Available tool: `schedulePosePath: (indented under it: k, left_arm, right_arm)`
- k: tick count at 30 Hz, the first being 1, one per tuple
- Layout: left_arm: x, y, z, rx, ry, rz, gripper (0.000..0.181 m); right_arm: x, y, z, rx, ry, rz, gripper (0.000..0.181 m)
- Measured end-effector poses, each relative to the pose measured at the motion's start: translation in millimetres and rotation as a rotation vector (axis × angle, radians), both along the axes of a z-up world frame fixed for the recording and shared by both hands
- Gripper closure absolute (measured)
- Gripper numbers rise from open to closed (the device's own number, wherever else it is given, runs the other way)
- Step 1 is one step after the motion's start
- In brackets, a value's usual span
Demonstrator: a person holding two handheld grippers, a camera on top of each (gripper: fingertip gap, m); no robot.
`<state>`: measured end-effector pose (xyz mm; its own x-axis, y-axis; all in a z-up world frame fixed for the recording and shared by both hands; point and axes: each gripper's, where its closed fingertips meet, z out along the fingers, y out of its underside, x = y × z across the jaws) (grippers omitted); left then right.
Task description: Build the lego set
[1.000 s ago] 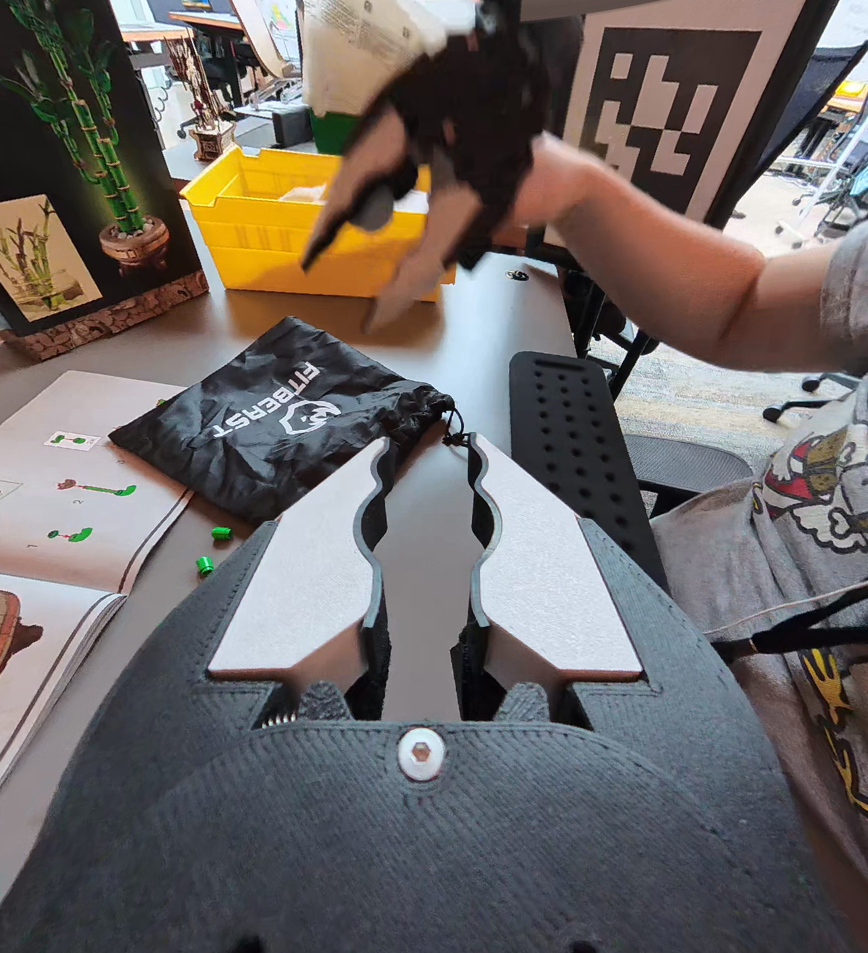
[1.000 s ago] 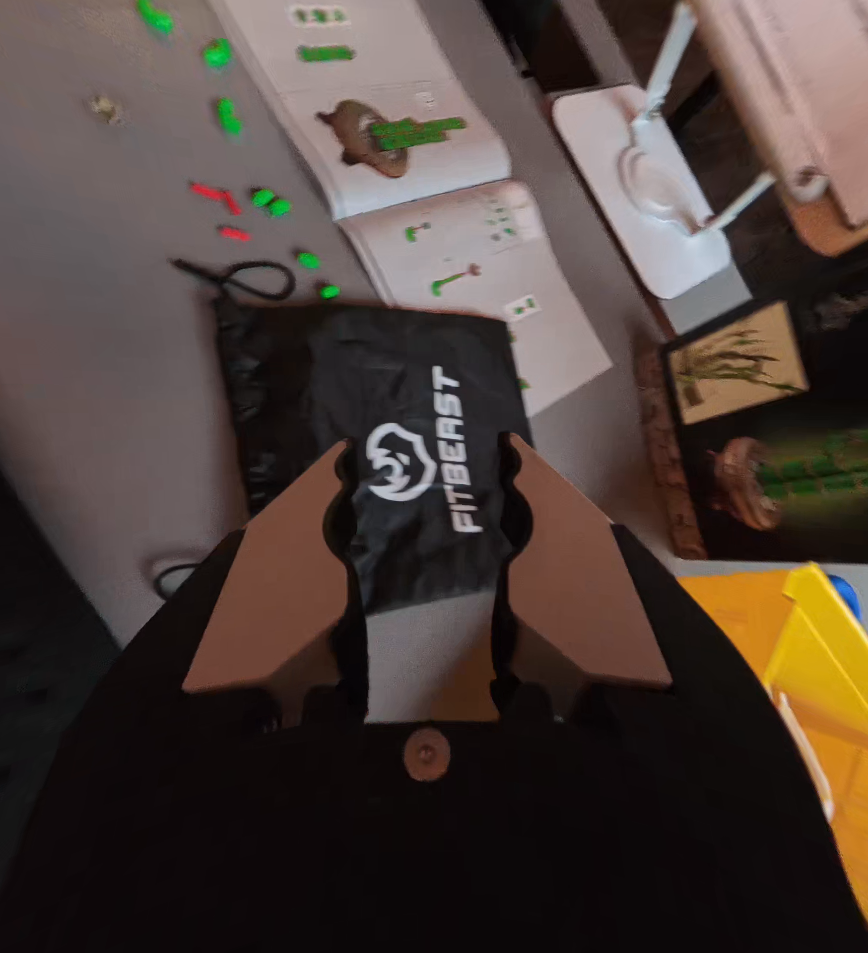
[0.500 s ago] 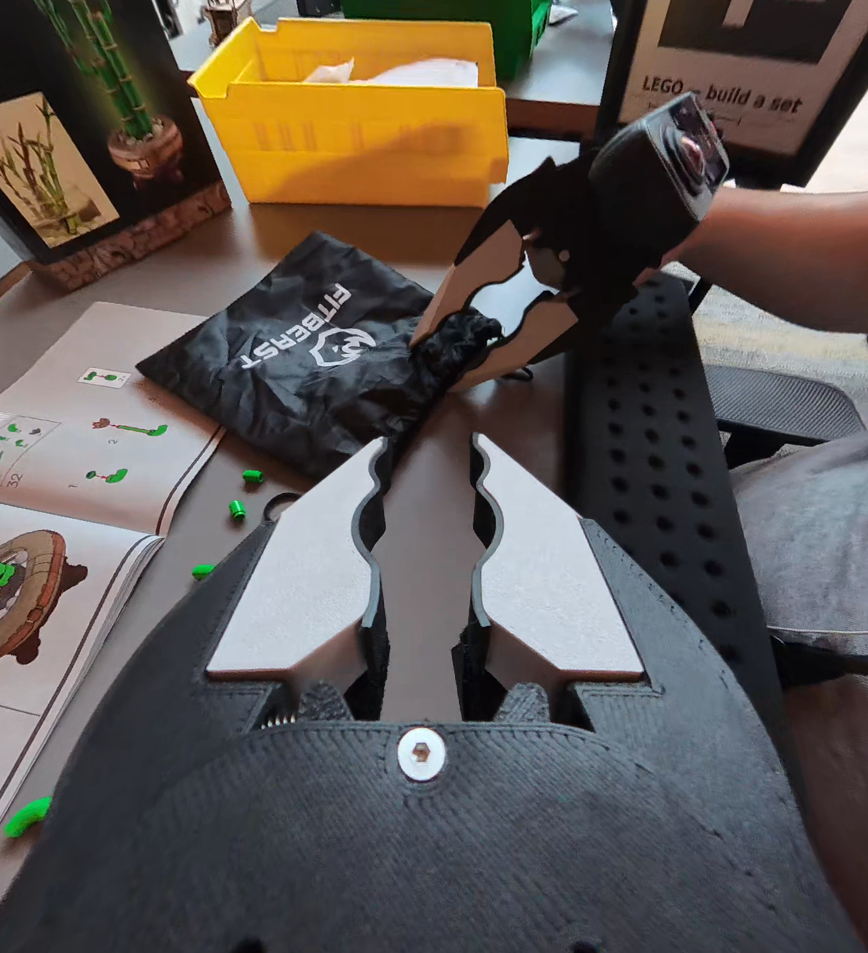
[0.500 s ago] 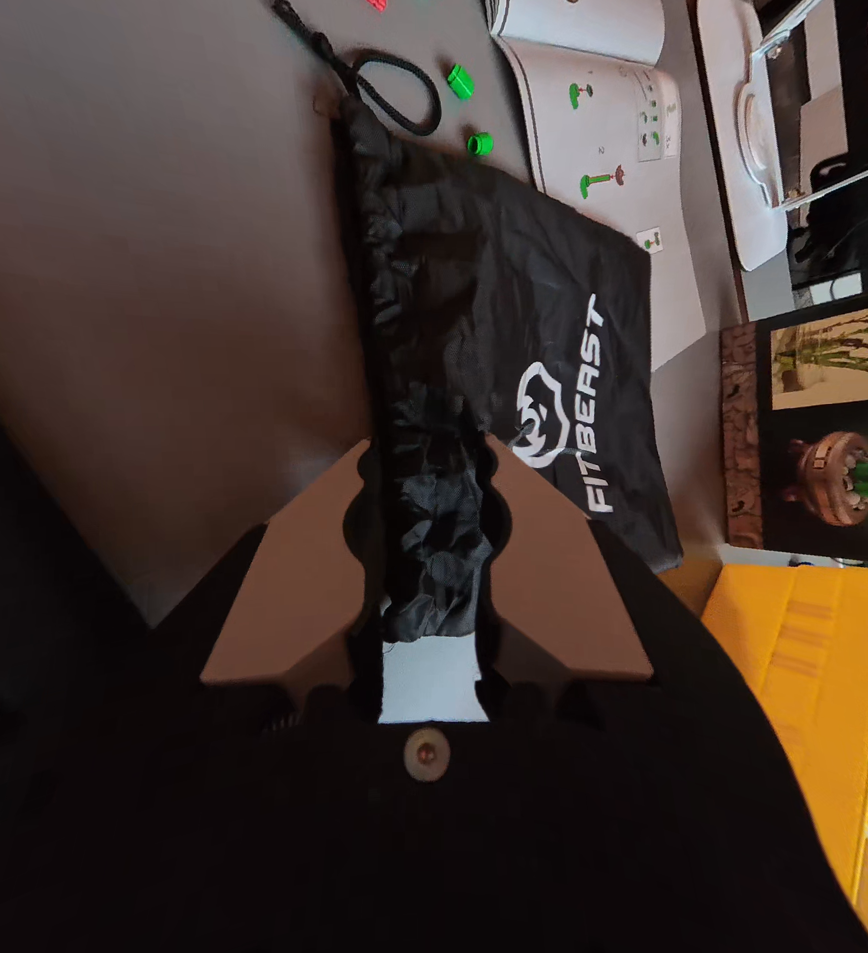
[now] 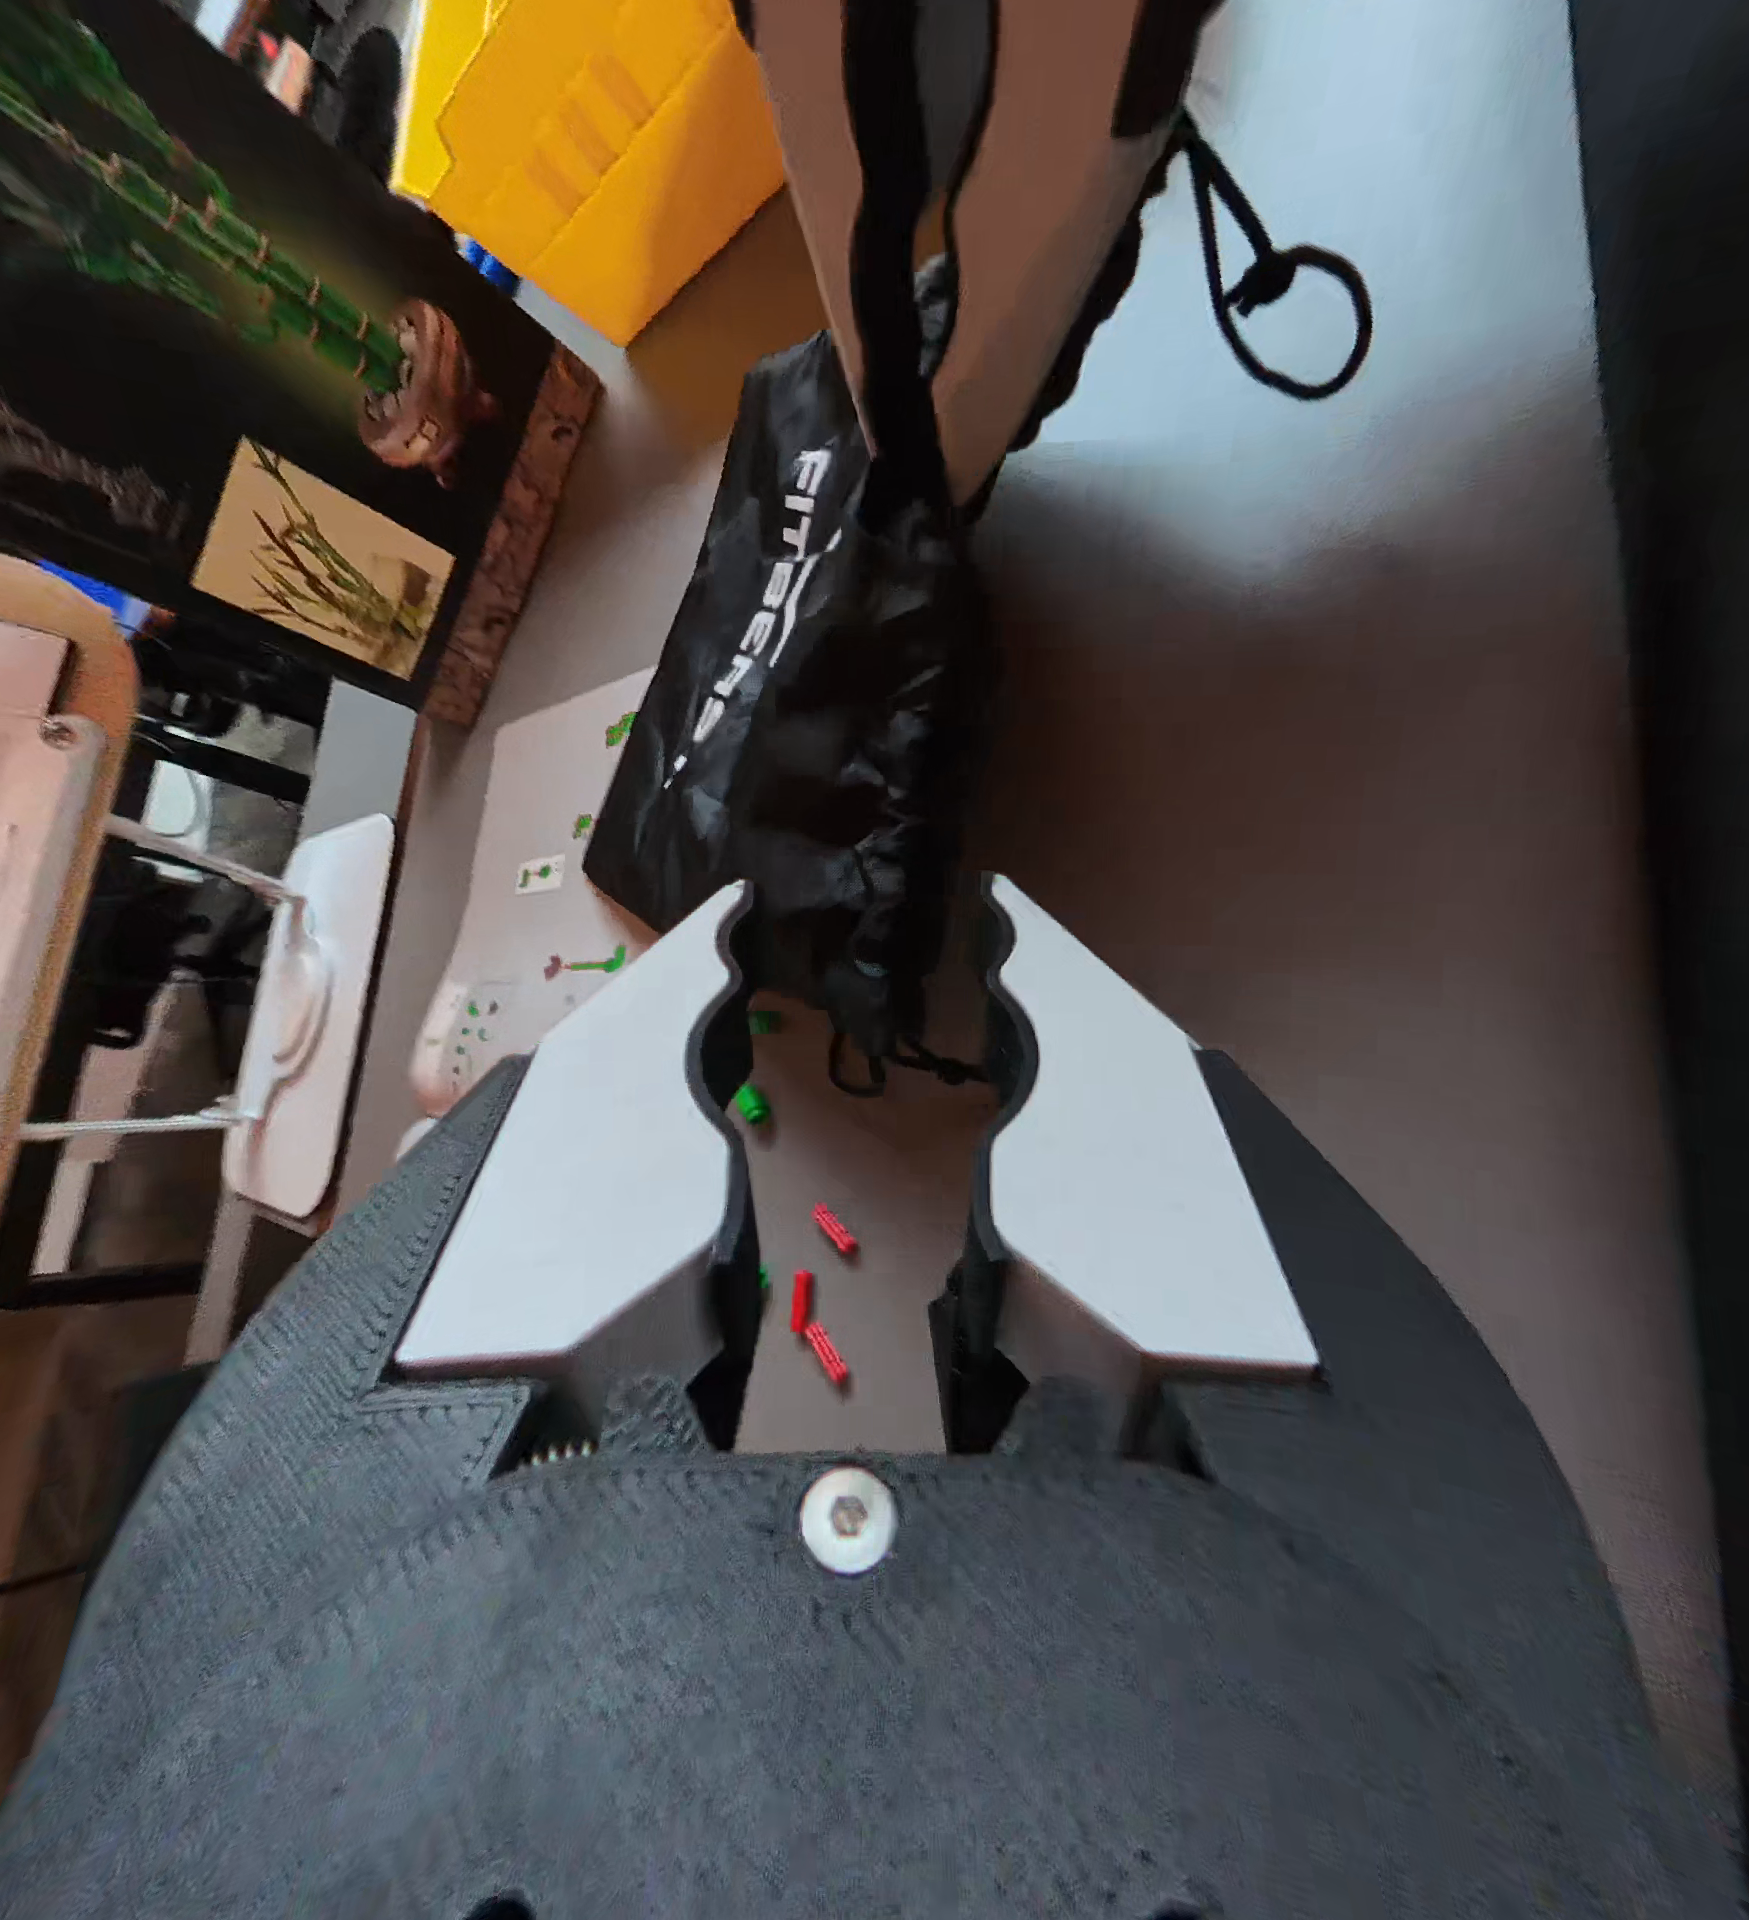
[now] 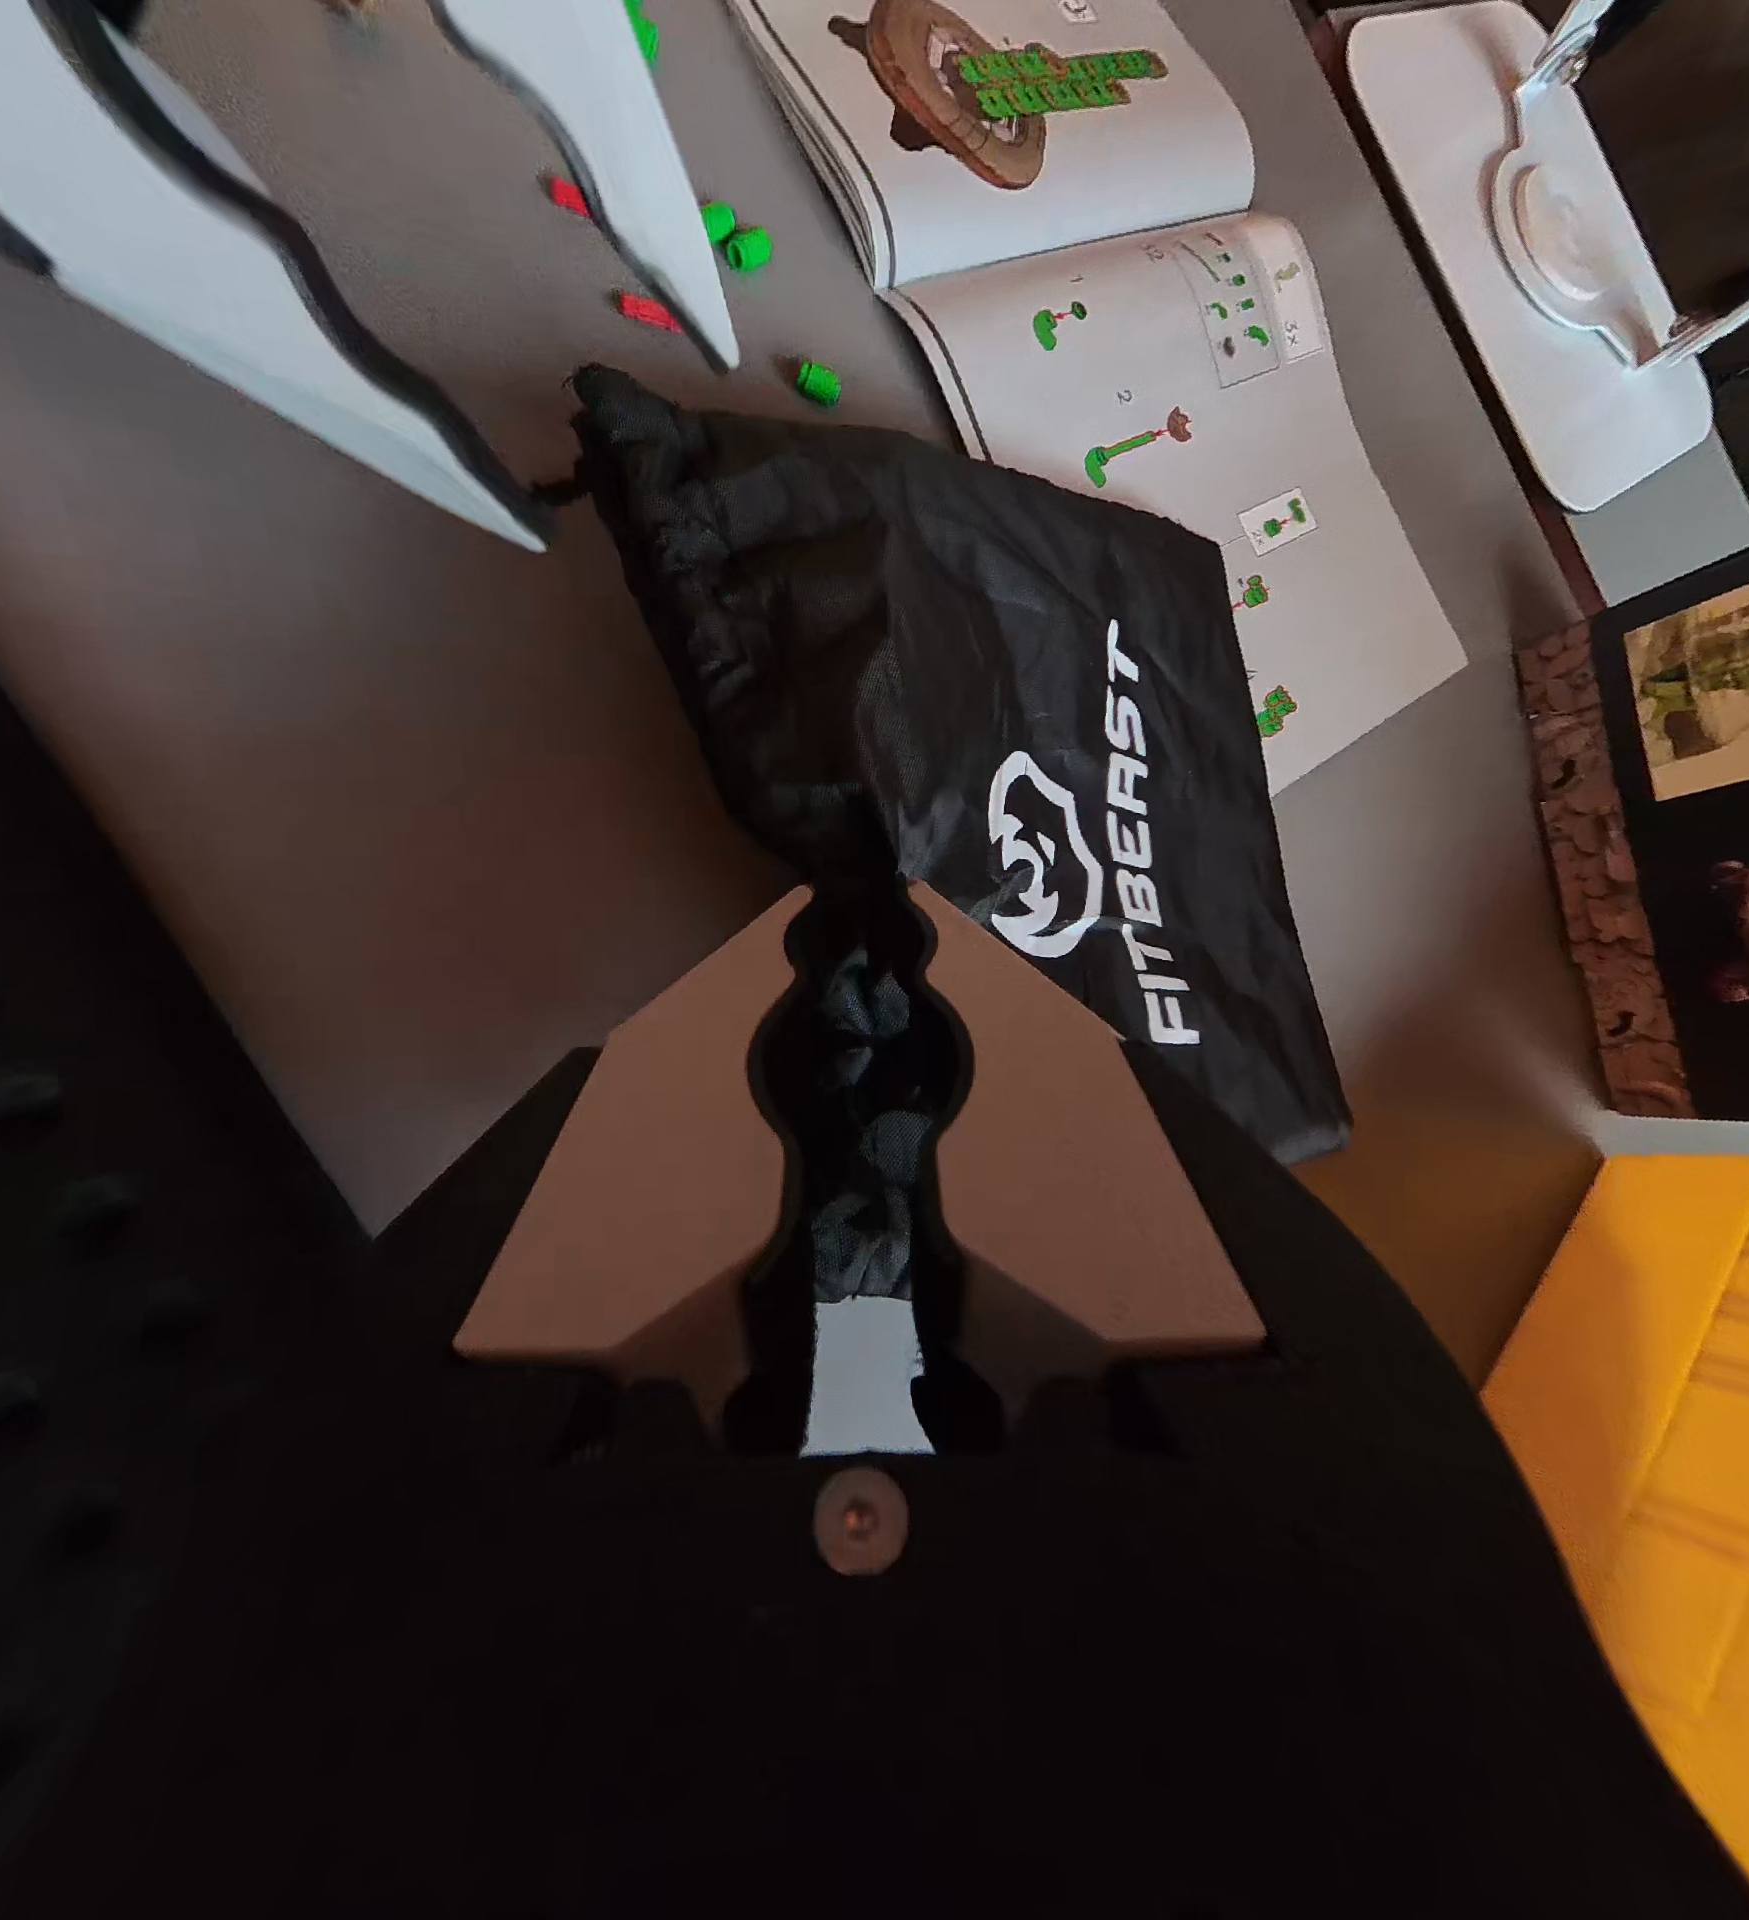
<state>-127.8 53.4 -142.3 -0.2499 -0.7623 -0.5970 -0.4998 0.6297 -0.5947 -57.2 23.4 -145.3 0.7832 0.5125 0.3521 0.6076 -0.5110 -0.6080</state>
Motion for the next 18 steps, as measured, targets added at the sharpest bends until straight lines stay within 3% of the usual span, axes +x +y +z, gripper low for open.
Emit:
schedulePosePath:
  k: [4,7,8,13,15,18]
  left_arm:
    - [13.0,9.8,-3.4,0.174,-0.024,0.02,0.142]
    - [19.7,13.5,-7.8,0.234,-0.032,0.005,0.176]
    - [21.7,15.2,-7.5,0.231,-0.037,0.006,0.178]
    - [29.2,23.3,-0.5,0.089,-0.008,0.043,0.179]
    - [30.4,24.9,3.9,0.065,-0.003,0.045,0.18]
    - [31.5,25.5,5.5,0.031,0.035,0.041,0.181]
  right_arm:
    - [2.7,1.5,9.0,-0.032,0.077,-0.003,0.172]
    - [5.8,3.9,13.1,-0.032,0.122,-0.006,0.172]
    - [6.7,4.6,14.4,-0.028,0.139,-0.009,0.17]
    - [6.9,-9.8,26.6,0.113,0.045,0.035,0.104]
    - [6.5,-24.3,28.9,0.239,-0.069,0.083,0.101]
    - [14.9,-35.8,12.7,0.312,-0.109,0.022,0.097]
